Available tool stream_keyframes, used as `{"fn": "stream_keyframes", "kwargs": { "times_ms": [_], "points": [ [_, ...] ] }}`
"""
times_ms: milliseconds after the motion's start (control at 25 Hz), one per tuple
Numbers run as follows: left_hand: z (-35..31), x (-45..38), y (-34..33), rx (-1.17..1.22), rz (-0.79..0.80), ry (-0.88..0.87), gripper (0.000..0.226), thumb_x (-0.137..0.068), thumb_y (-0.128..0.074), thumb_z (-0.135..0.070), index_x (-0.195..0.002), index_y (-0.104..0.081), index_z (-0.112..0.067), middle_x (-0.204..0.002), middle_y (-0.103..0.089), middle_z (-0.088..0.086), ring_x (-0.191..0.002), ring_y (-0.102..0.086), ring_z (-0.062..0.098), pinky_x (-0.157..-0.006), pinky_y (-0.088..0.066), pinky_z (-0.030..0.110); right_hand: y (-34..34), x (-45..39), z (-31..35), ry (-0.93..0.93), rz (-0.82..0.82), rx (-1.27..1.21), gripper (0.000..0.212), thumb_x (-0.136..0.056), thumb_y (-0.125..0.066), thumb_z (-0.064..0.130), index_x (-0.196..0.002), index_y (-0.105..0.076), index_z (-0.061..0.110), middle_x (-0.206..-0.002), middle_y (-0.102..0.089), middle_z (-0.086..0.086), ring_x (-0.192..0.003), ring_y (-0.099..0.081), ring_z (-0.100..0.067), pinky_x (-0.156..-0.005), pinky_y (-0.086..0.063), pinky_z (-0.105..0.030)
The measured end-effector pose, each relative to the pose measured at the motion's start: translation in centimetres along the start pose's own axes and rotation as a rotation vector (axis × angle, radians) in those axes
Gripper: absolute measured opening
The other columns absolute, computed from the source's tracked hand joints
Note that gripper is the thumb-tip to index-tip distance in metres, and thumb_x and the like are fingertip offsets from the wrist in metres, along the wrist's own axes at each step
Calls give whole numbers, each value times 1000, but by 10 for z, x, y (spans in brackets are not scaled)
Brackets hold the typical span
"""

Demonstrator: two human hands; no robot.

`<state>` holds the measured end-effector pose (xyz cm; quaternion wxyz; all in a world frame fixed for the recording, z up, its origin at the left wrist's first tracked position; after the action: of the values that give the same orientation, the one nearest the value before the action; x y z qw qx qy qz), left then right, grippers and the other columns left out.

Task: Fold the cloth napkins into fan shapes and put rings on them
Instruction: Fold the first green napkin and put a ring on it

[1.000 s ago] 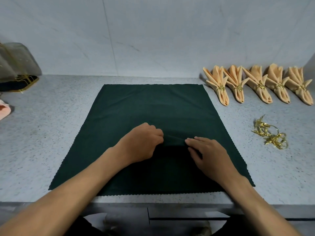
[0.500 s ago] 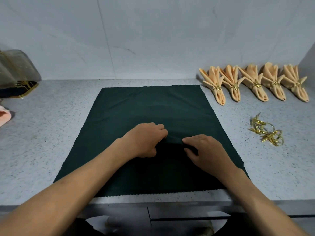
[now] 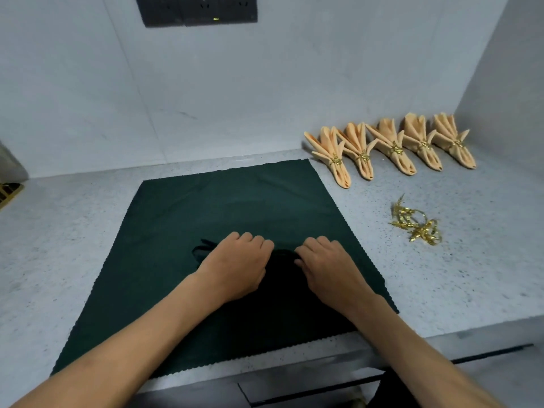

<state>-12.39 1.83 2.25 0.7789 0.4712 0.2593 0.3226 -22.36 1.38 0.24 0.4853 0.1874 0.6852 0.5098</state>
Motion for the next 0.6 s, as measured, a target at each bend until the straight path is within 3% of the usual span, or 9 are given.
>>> {"fn": "stream_keyframes", "kwargs": {
  "times_ms": [120,240,320,400,440,520,600],
  "points": [
    [-12,-3,1,-50,50,-13,21,-78,-65,-33,-87,-54,-18,-76,-57,-2,-63,-53,19,-62,-29,32,5,8,-17,-26,1,-17,22,-95,-44,28,-85,-62,18,-80,-56,3,-70,-50,-19,-62,-32,-27],
    [-7,-15,8,2,101,74,14,-89,-53,-25,-100,-47,-20,-91,-62,-5,-80,-61,20,-69,-27,31,23,9,-47,-14,87,-94,36,-94,-43,49,-103,-65,23,-99,-62,7,-89,-53,-16,-75,-38,-31],
    [-5,-24,14,46,95,118,13,-90,-49,-23,-101,-42,-21,-94,-64,-7,-83,-63,19,-69,-28,31,43,2,-108,-229,81,-44,46,-96,-38,55,-124,-58,24,-127,-57,2,-113,-53,-22,-91,-42,-41],
    [-3,-28,14,57,108,141,13,-89,-48,-23,-100,-41,-22,-94,-65,-7,-84,-63,19,-69,-28,30,53,3,-180,-515,184,154,51,-98,-42,51,-142,-38,25,-150,-35,-8,-132,-40,-34,-103,-36,-52],
    [-2,-29,15,75,104,150,14,-89,-48,-22,-101,-42,-22,-94,-65,-7,-84,-64,19,-69,-28,30,48,8,-207,-615,283,184,55,-98,-45,50,-145,-31,26,-153,-29,-10,-135,-36,-37,-105,-34,-55],
    [-4,-29,15,103,104,151,15,-90,-47,-22,-104,-43,-23,-94,-66,-7,-85,-64,18,-69,-26,31,28,23,-235,-671,433,122,51,-96,-49,49,-140,-37,28,-147,-40,-8,-126,-45,-33,-102,-39,-51],
    [-5,-27,14,117,124,137,14,-91,-46,-23,-105,-43,-23,-95,-66,-8,-86,-64,18,-69,-26,31,20,36,-238,-643,421,45,40,-96,-50,48,-131,-49,29,-133,-56,-2,-112,-55,-26,-90,-46,-42]
  ]
}}
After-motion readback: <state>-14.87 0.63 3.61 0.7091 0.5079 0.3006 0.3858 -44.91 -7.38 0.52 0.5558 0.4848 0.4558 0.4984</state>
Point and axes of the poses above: each hand's wrist, its own x-axis away from the middle knuckle, its own y-axis out of the back of the hand, z = x × y, the point moved 10 cm from there along -x, towards the middle knuckle
